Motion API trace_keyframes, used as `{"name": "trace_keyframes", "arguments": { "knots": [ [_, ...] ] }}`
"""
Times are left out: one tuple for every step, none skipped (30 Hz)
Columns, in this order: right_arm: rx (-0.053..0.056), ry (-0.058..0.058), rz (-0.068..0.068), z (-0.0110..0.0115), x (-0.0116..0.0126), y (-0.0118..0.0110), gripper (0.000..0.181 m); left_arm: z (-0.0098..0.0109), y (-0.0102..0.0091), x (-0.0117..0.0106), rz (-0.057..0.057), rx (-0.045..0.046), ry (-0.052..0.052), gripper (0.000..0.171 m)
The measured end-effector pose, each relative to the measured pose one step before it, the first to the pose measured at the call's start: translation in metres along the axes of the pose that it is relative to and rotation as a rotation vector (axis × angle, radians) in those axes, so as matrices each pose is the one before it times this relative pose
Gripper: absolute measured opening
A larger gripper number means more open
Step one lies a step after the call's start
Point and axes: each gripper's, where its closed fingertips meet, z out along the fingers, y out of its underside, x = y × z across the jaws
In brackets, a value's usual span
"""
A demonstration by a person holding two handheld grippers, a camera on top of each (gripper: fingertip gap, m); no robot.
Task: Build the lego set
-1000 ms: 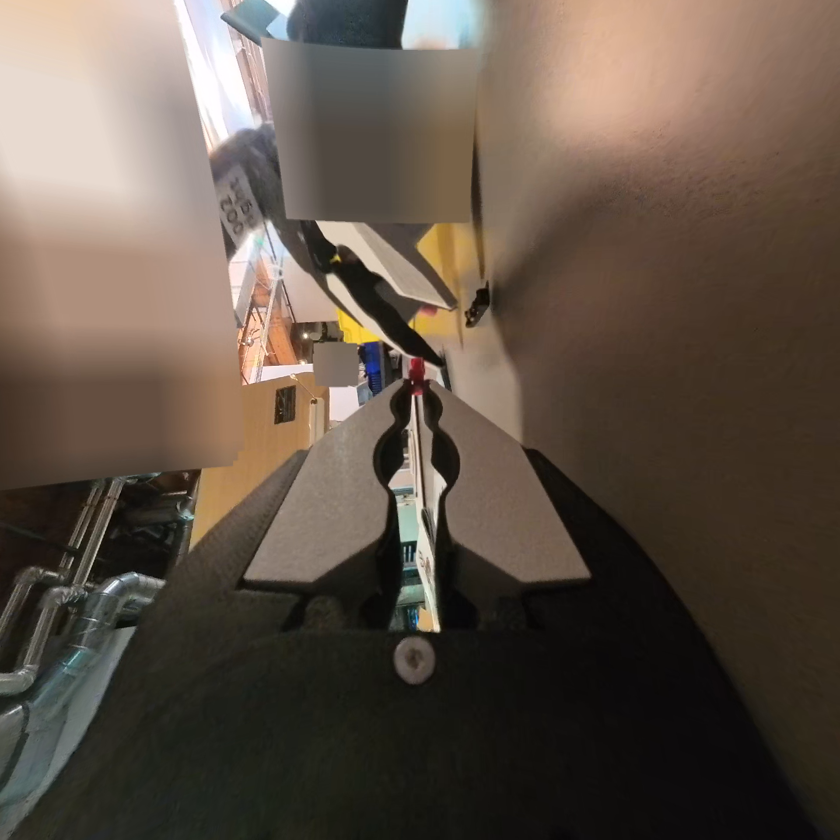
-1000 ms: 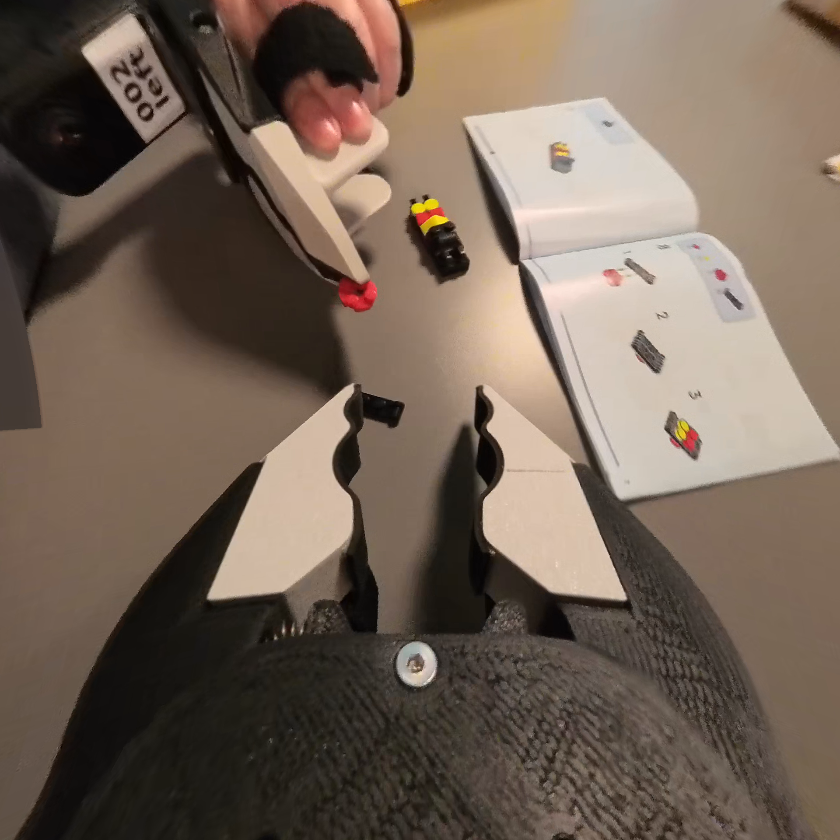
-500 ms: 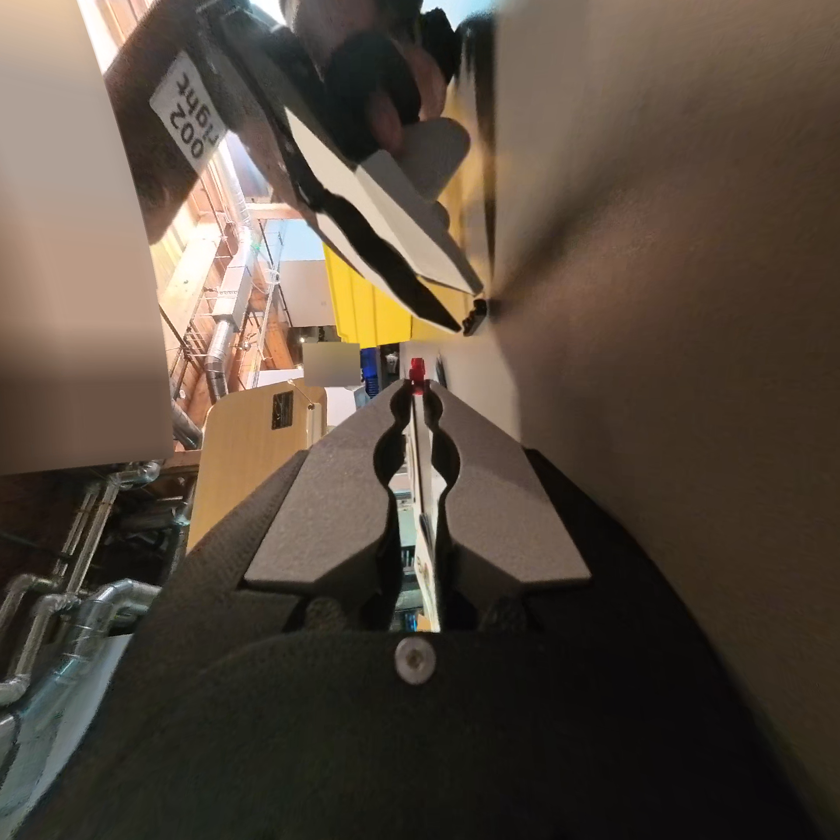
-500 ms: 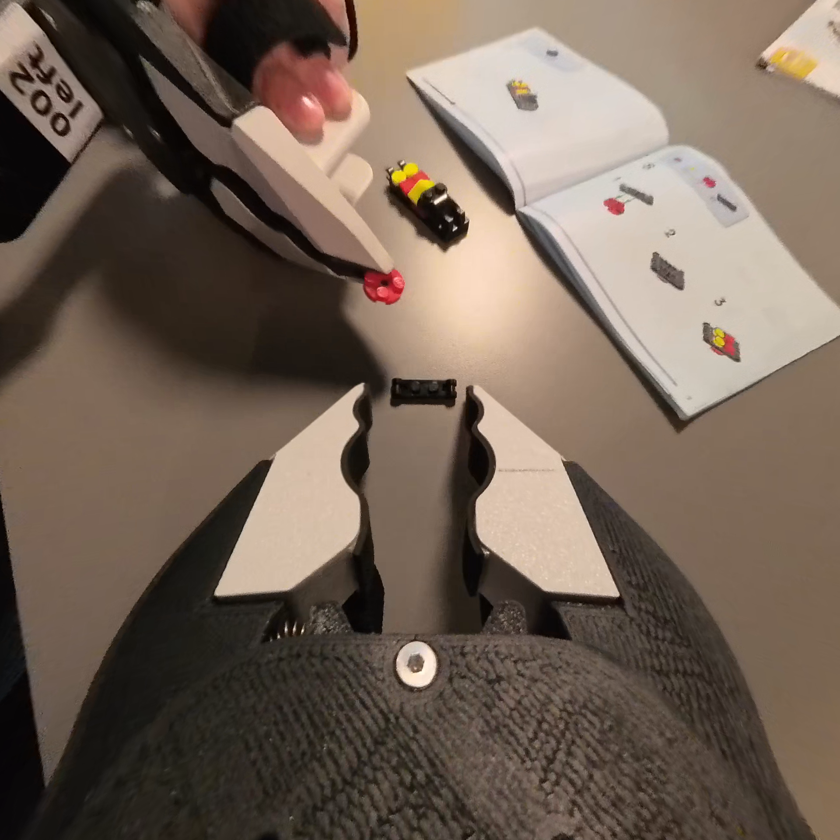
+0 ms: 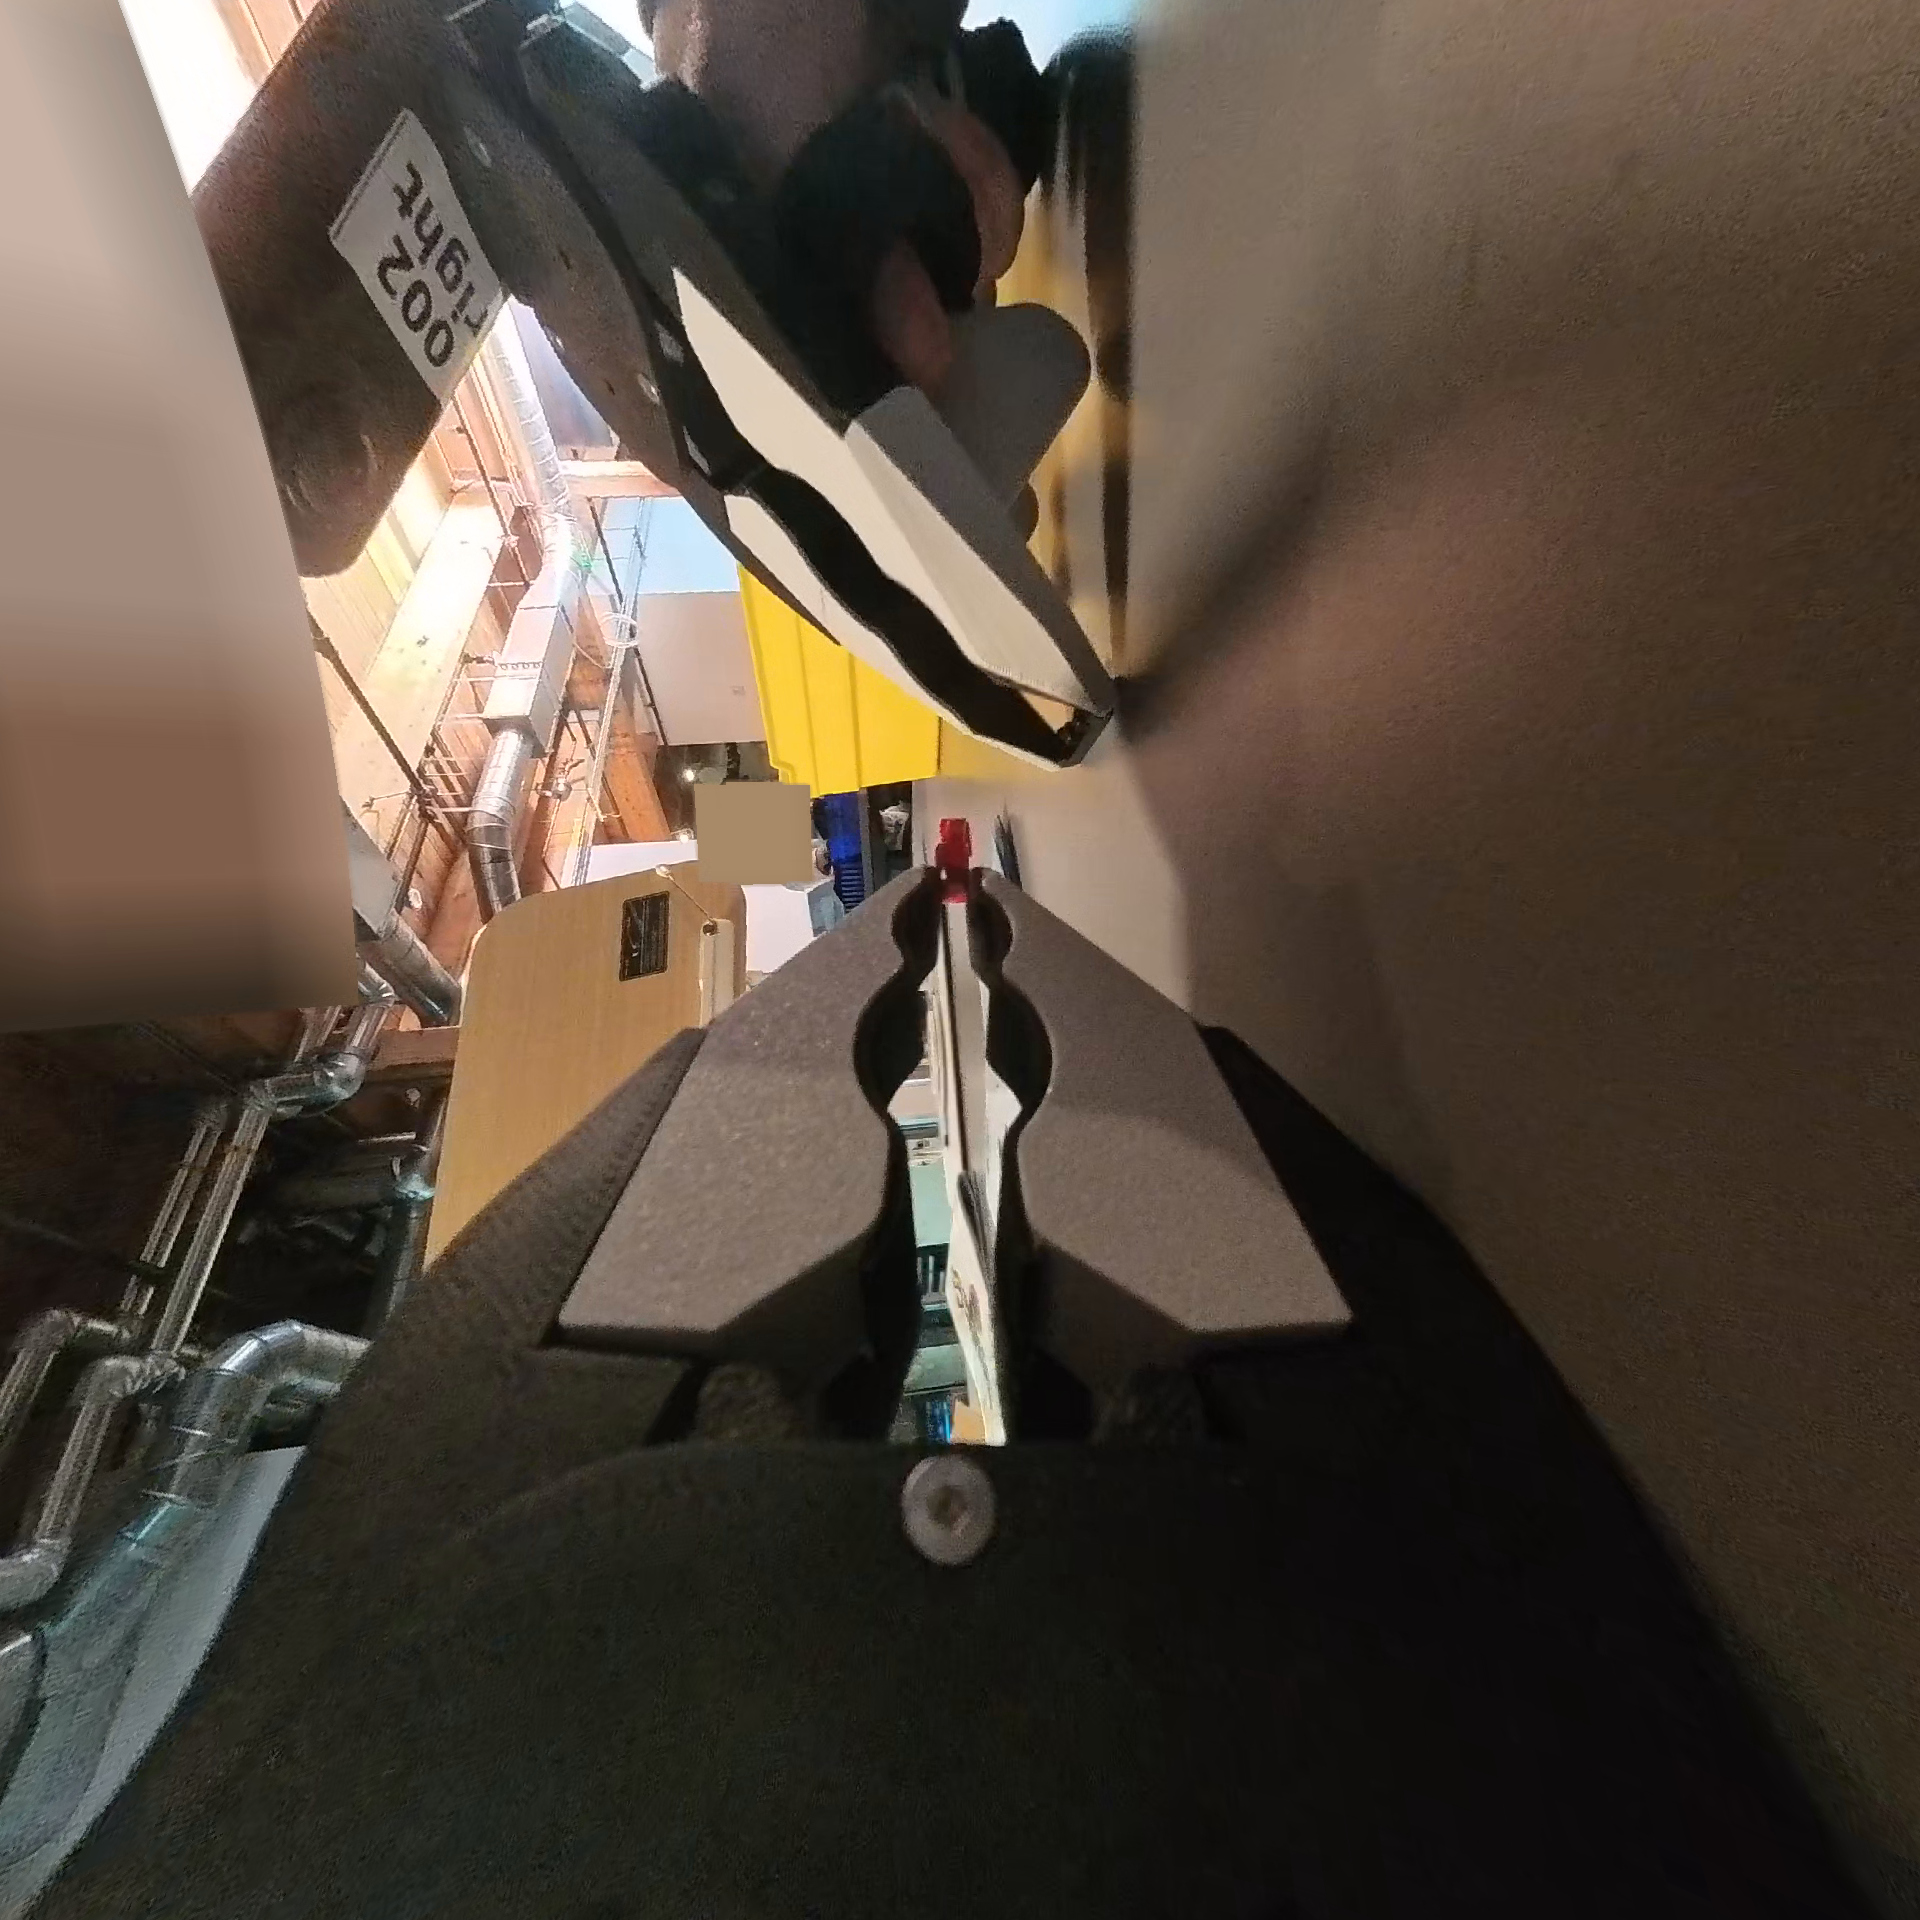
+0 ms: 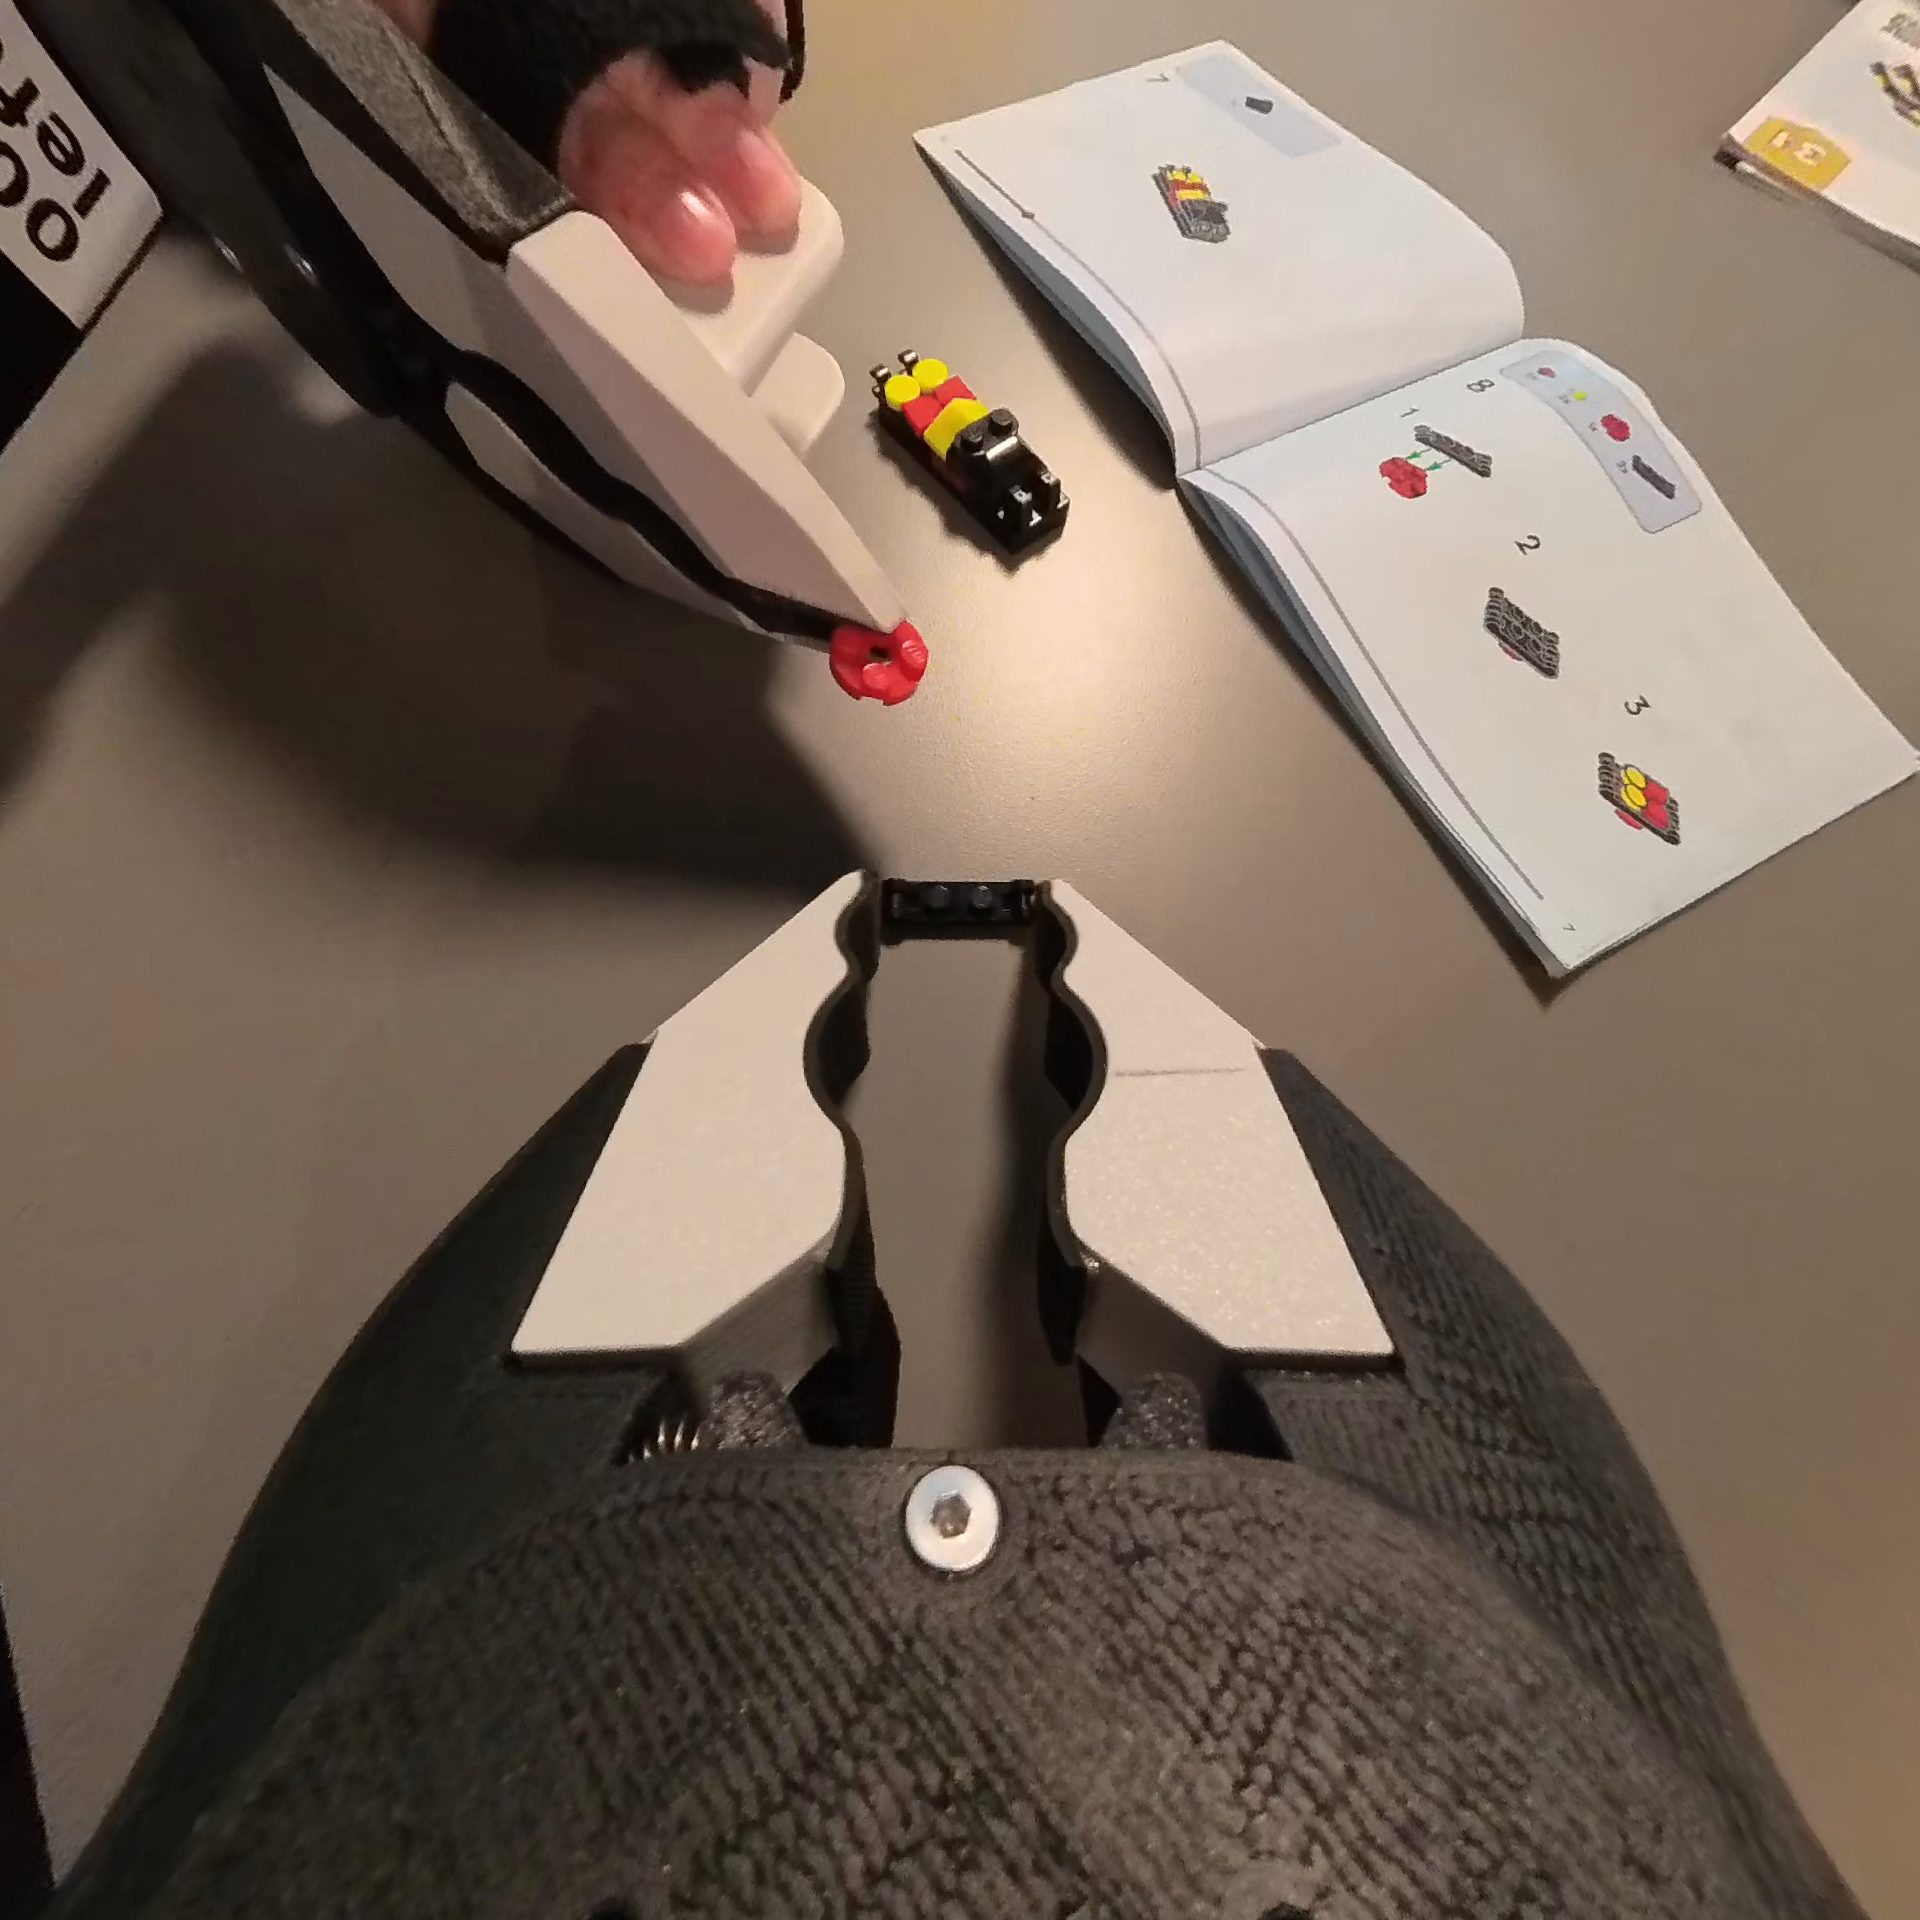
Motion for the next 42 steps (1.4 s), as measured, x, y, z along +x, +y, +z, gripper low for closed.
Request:
{"name": "trace_keyframes", "arguments": {
  "knots": [
    [-0.0002, -0.0004, 0.0033, 0.00005, 0.00031, 0.00001, 0.027, -0.00014, -0.00017, 0.00007, 0.0004, 0.00066, -0.0009, 0.004],
    [-0.0001, -0.0039, 0.0034, 0.00007, -0.00008, -0.00002, 0.027, 0.00057, 0.00065, -0.00024, -0.0001, 0.00044, -0.0005, 0.004],
    [-0.0001, -0.0059, 0.0041, -0.00004, -0.00001, -0.00005, 0.027, -0.00003, 0.00016, -0.00007, 0.0001, 0.00036, -0.0013, 0.004],
    [0.0000, -0.0084, 0.0022, 0.00004, -0.00014, -0.00013, 0.027, 0.00036, 0.00007, -0.00027, 0.0018, 0.00053, -0.0028, 0.004],
    [0.0001, -0.0107, -0.0024, 0.00020, -0.00006, -0.00027, 0.027, -0.00122, -0.00059, -0.00051, 0.0026, 0.00153, -0.0036, 0.004],
    [0.0002, -0.0134, -0.0066, 0.00013, 0.00008, -0.00024, 0.027, 0.00152, -0.00080, 0.00072, 0.0015, 0.00231, -0.0015, 0.004],
    [0.0010, -0.0164, -0.0012, 0.00023, 0.00047, -0.00038, 0.026, -0.00018, -0.00064, -0.00016, 0.0000, 0.00150, -0.0007, 0.004],
    [0.0026, -0.0229, 0.0008, 0.00017, 0.00023, -0.00065, 0.026, -0.00011, -0.00052, -0.00001, -0.0012, 0.00070, 0.0007, 0.004],
    [0.0072, -0.0262, -0.0033, -0.00008, -0.00004, -0.00141, 0.026, 0.00028, -0.00056, -0.00066, -0.0012, 0.00454, 0.0004, 0.004],
    [0.0199, -0.0200, -0.0058, -0.00076, 0.00086, -0.00329, 0.026, 0.00003, -0.00076, -0.00004, -0.0020, 0.00540, 0.0020, 0.004],
    [0.0292, -0.0255, -0.0099, -0.00131, -0.00051, -0.00476, 0.026, -0.00095, -0.00053, 0.00073, -0.0045, 0.00752, 0.0045, 0.004],
    [0.0357, -0.0356, -0.0110, -0.00176, -0.00247, -0.00551, 0.026, -0.00046, -0.00037, 0.00065, -0.0061, 0.00792, 0.0043, 0.004],
    [0.0399, -0.0395, -0.0067, -0.00193, -0.00340, -0.00624, 0.026, -0.00018, -0.00045, 0.00029, -0.0032, 0.00751, 0.0020, 0.004],
    [0.0431, -0.0379, -0.0036, -0.00200, -0.00350, -0.00649, 0.026, -0.00006, -0.00076, 0.00012, 0.0003, 0.00923, -0.0011, 0.004],
    [0.0397, -0.0294, 0.0052, -0.00190, -0.00219, -0.00581, 0.026, -0.00038, -0.00137, -0.00006, 0.0035, 0.00738, -0.0032, 0.004],
    [0.0315, -0.0329, 0.0094, -0.00160, -0.00282, -0.00455, 0.026, -0.00085, -0.00109, -0.00022, 0.0080, 0.00667, -0.0068, 0.004],
    [0.0293, -0.0286, 0.0064, -0.00139, -0.00295, -0.00410, 0.025, -0.00018, 0.00004, -0.00078, 0.0095, 0.00445, -0.0085, 0.003],
    [0.0271, -0.0235, 0.0015, -0.00100, -0.00289, -0.00385, 0.026, -0.00013, -0.00100, -0.00069, 0.0070, 0.00477, -0.0061, 0.004],
    [0.0160, -0.0208, -0.0031, -0.00006, -0.00324, -0.00238, 0.026, 0.00019, -0.00046, -0.00015, 0.0020, 0.00226, -0.0015, 0.004],
    [-0.0009, -0.0086, -0.0082, 0.00093, -0.00192, -0.00022, 0.025, 0.00021, -0.00086, -0.00040, 0.0022, 0.00355, -0.0018, 0.004],
    [-0.0104, -0.0037, -0.0168, 0.00176, -0.00184, 0.00089, 0.026, -0.00017, -0.00158, -0.00078, 0.0068, 0.00861, -0.0056, 0.004],
    [-0.0082, -0.0029, -0.0236, 0.00191, -0.00238, 0.00046, 0.025, 0.00000, -0.00215, -0.00081, 0.0077, 0.01061, -0.0060, 0.004],
    [-0.0035, 0.0047, -0.0241, 0.00191, -0.00127, -0.00030, 0.025, 0.00011, -0.00168, -0.00044, 0.0043, 0.00696, -0.0047, 0.004],
    [-0.0090, 0.0026, -0.0188, 0.00176, -0.00133, 0.00066, 0.026, 0.00007, -0.00148, -0.00033, 0.0039, 0.00801, -0.0035, 0.004],
    [-0.0139, 0.0013, -0.0120, 0.00146, -0.00093, 0.00171, 0.026, -0.00017, -0.00133, -0.00026, 0.0023, 0.00682, -0.0025, 0.004],
    [-0.0101, 0.0002, -0.0089, 0.00101, -0.00079, 0.00114, 0.026, -0.00025, -0.00070, -0.00041, 0.0020, 0.00304, -0.0022, 0.004],
    [-0.0041, -0.0007, -0.0068, 0.00048, -0.00074, 0.00043, 0.026, -0.00028, -0.00088, -0.00040, 0.0006, 0.00516, -0.0015, 0.004],
    [-0.0006, 0.0021, -0.0034, 0.00013, -0.00004, 0.00005, 0.026, -0.00059, -0.00176, -0.00067, -0.0041, 0.00903, -0.0011, 0.004],
    [-0.0001, -0.0013, -0.0027, 0.00023, -0.00043, -0.00006, 0.025, -0.00065, -0.00149, -0.00129, -0.0048, 0.01051, -0.0038, 0.004],
    [0.0019, 0.0006, -0.0038, 0.00012, -0.00038, -0.00033, 0.025, -0.00017, -0.00048, -0.00041, -0.0058, 0.00219, -0.0003, 0.004],
    [-0.0022, 0.0011, -0.0038, 0.00035, -0.00016, 0.00023, 0.026, -0.00007, -0.00009, 0.00000, 0.0000, 0.00148, 0.0006, 0.004],
    [-0.0027, -0.0013, -0.0041, 0.00025, -0.00059, 0.00033, 0.026, -0.00015, 0.00006, 0.00033, 0.0030, 0.00078, 0.0002, 0.004],
    [-0.0011, -0.0046, -0.0045, 0.00001, -0.00093, 0.00014, 0.026, 0.00001, -0.00086, 0.00041, 0.0067, 0.00303, -0.0017, 0.004],
    [-0.0006, -0.0043, -0.0037, 0.00008, -0.00094, 0.00016, 0.025, -0.00008, -0.00061, 0.00019, 0.0057, 0.00229, -0.0023, 0.004],
    [-0.0015, -0.0042, -0.0008, 0.00017, -0.00066, 0.00020, 0.026, -0.00011, -0.00072, 0.00012, 0.0034, 0.00213, -0.0004, 0.004],
    [-0.0015, -0.0055, 0.0035, 0.00010, -0.00063, 0.00022, 0.026, -0.00009, -0.00011, 0.00033, 0.0018, 0.00192, 0.0010, 0.004],
    [0.0002, -0.0058, 0.0047, -0.00005, -0.00054, 0.00008, 0.026, -0.00005, -0.00069, -0.00013, 0.0007, 0.00261, 0.0000, 0.004],
    [0.0002, -0.0040, 0.0029, -0.00016, -0.00042, 0.00014, 0.026, 0.00003, -0.00047, -0.00019, -0.0006, 0.00081, -0.0002, 0.004],
    [-0.0011, -0.0014, -0.0009, 0.00011, -0.00028, 0.00018, 0.026, -0.00001, -0.00059, -0.00010, -0.0014, 0.00110, 0.0008, 0.004],
    [-0.0007, 0.0003, -0.0035, 0.00006, -0.00030, 0.00008, 0.026, -0.00021, -0.00045, -0.00011, 0.0011, -0.00011, -0.0002, 0.004],
    [-0.0004, 0.0002, -0.0038, 0.00011, -0.00040, 0.00003, 0.026, -0.00054, -0.00098, -0.00017, 0.0020, 0.00150, -0.0004, 0.004],
    [0.0009, 0.0023, -0.0024, 0.00001, 0.00005, -0.00008, 0.026, -0.00001, -0.00013, -0.00030, -0.0022, 0.00007, 0.0004, 0.004]
  ]
}}
